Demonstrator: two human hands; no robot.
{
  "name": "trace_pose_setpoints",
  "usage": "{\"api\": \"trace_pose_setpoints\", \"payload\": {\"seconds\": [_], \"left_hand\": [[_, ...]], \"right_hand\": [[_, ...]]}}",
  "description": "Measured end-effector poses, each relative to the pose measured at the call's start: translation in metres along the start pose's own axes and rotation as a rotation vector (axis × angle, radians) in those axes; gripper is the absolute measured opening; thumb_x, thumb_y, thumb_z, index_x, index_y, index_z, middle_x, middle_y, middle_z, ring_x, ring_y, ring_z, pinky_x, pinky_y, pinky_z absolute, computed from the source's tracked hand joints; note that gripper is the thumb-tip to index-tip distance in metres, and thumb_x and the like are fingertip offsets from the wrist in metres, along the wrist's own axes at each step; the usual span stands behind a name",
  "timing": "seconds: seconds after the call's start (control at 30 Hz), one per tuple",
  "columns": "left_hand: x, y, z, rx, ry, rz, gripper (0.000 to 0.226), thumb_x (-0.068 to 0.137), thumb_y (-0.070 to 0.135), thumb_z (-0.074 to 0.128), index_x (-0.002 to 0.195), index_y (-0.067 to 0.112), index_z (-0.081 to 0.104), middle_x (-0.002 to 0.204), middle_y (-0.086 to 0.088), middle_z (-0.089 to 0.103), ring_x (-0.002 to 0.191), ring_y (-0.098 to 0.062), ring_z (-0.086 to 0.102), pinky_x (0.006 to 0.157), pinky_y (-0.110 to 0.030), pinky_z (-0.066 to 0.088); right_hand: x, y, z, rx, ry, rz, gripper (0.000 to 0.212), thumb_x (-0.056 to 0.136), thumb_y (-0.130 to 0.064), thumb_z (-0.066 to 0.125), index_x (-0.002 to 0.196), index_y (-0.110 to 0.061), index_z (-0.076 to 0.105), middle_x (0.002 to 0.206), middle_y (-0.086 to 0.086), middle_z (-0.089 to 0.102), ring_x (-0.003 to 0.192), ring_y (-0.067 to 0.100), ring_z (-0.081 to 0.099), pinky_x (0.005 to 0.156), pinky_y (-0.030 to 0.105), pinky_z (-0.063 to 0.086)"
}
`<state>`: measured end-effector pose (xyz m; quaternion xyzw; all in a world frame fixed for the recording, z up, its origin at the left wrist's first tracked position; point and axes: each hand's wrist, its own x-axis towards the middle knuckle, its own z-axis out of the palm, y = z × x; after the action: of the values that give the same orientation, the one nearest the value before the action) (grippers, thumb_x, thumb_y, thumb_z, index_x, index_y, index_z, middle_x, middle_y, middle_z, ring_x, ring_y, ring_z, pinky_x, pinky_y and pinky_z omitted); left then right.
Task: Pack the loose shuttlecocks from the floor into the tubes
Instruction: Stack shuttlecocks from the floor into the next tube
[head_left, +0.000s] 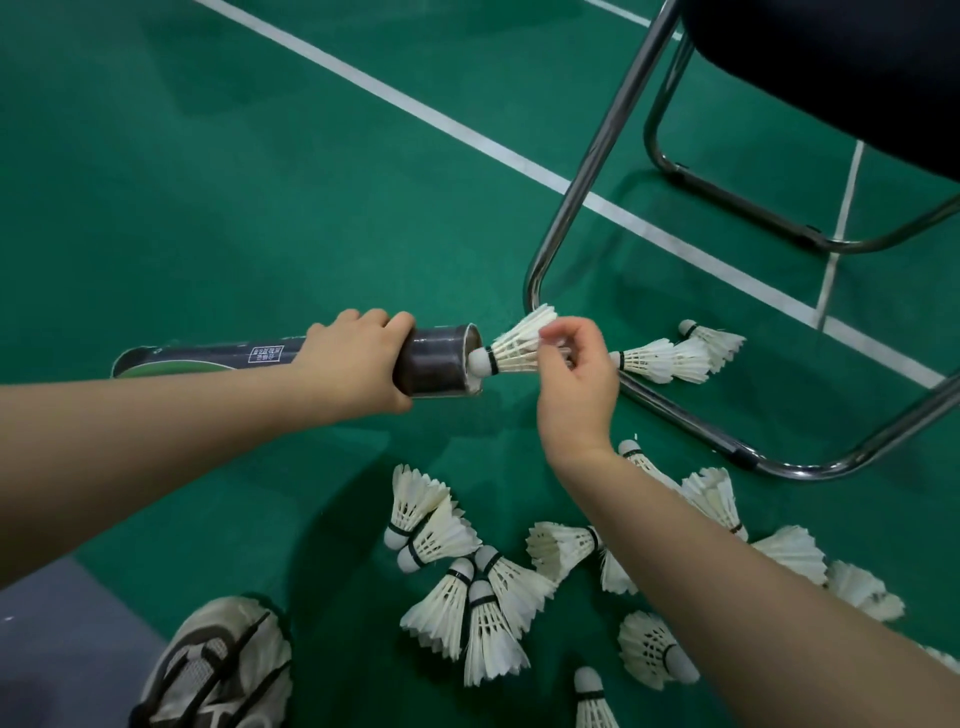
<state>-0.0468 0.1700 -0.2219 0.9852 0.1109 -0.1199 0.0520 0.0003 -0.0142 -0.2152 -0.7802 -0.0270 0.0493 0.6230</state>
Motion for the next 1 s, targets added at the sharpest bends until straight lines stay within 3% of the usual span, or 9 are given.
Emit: {"api": "trace_pose_setpoints", "payload": {"seconds": [0.2,0.33,0.43,0.5,0.6,0.7,0.8,0.87,1.0], "left_hand": [[-0.02,0.012,-0.005,-0.034,0.029,0.003,0.062,0.069,0.047,0.067,0.118,0.021,0.041,0.112,-0.004,0.051,0.102,-0.026,0.046,0.079,-0.04,0.042],[-0.031,0.022,-0.01,-0.048,0.047,0.027,0.063,0.07,0.048,0.067,0.119,0.02,0.04,0.113,-0.003,0.051,0.102,-0.026,0.046,0.079,-0.04,0.043],[-0.036,0.029,-0.014,-0.056,0.06,0.051,0.064,0.07,0.049,0.067,0.119,0.02,0.04,0.113,-0.003,0.051,0.103,-0.026,0.047,0.079,-0.04,0.043],[-0.038,0.033,-0.016,-0.061,0.058,0.071,0.064,0.07,0.049,0.068,0.119,0.019,0.04,0.114,-0.004,0.051,0.104,-0.026,0.047,0.079,-0.041,0.044],[-0.038,0.038,-0.018,-0.041,0.055,0.093,0.062,0.071,0.046,0.068,0.119,0.017,0.04,0.115,-0.004,0.05,0.105,-0.027,0.047,0.08,-0.041,0.044],[-0.033,0.05,-0.019,0.067,0.059,0.164,0.06,0.073,0.045,0.066,0.119,0.017,0.039,0.118,-0.003,0.048,0.109,-0.027,0.046,0.083,-0.043,0.043],[-0.023,0.066,-0.019,0.17,0.039,0.254,0.065,0.075,0.045,0.066,0.125,0.017,0.035,0.122,-0.003,0.045,0.112,-0.027,0.044,0.087,-0.045,0.041],[-0.013,0.072,-0.021,0.17,0.038,0.251,0.066,0.075,0.046,0.066,0.126,0.017,0.035,0.123,-0.003,0.045,0.113,-0.027,0.043,0.087,-0.045,0.042],[0.015,0.084,-0.029,0.041,0.038,0.168,0.066,0.073,0.05,0.068,0.12,0.016,0.037,0.119,-0.005,0.048,0.109,-0.028,0.046,0.082,-0.043,0.043]], "right_hand": [[-0.039,-0.008,0.004,-0.181,-0.199,-0.036,0.017,0.097,-0.01,0.039,0.091,-0.026,0.042,0.078,-0.015,0.05,0.068,0.002,0.045,0.065,0.028,0.036],[-0.048,-0.011,0.002,-0.078,-0.214,0.029,0.016,0.096,-0.01,0.042,0.1,-0.026,0.042,0.084,-0.013,0.058,0.075,-0.003,0.052,0.078,0.024,0.045],[-0.052,-0.017,-0.004,0.009,-0.266,0.09,0.014,0.096,-0.012,0.045,0.097,-0.024,0.052,0.083,-0.014,0.058,0.073,-0.008,0.051,0.069,0.007,0.04],[-0.052,-0.021,-0.01,0.059,-0.356,0.141,0.019,0.094,-0.009,0.045,0.09,-0.023,0.058,0.082,-0.012,0.058,0.073,-0.004,0.05,0.067,0.006,0.039],[-0.047,-0.023,-0.019,0.044,-0.563,0.186,0.019,0.078,-0.003,0.055,0.088,-0.017,0.062,0.078,-0.001,0.058,0.068,0.003,0.05,0.07,0.017,0.041],[-0.031,-0.022,-0.026,-0.155,-0.672,0.303,0.029,0.057,-0.009,0.055,0.085,-0.006,0.061,0.073,0.007,0.052,0.069,0.016,0.046,0.071,0.032,0.044],[-0.017,-0.017,-0.03,-0.229,-0.767,0.45,0.053,0.057,-0.01,0.059,0.11,-0.009,0.058,0.096,0.01,0.058,0.088,0.02,0.053,0.085,0.043,0.052],[-0.009,-0.015,-0.033,-0.209,-0.733,0.429,0.058,0.054,-0.015,0.059,0.113,-0.016,0.058,0.105,0.009,0.062,0.097,0.019,0.056,0.087,0.041,0.05],[0.023,-0.026,-0.048,-0.003,-0.39,0.2,0.012,0.077,-0.015,0.061,0.088,-0.011,0.063,0.077,0.005,0.058,0.07,0.011,0.053,0.063,0.021,0.041]]}}
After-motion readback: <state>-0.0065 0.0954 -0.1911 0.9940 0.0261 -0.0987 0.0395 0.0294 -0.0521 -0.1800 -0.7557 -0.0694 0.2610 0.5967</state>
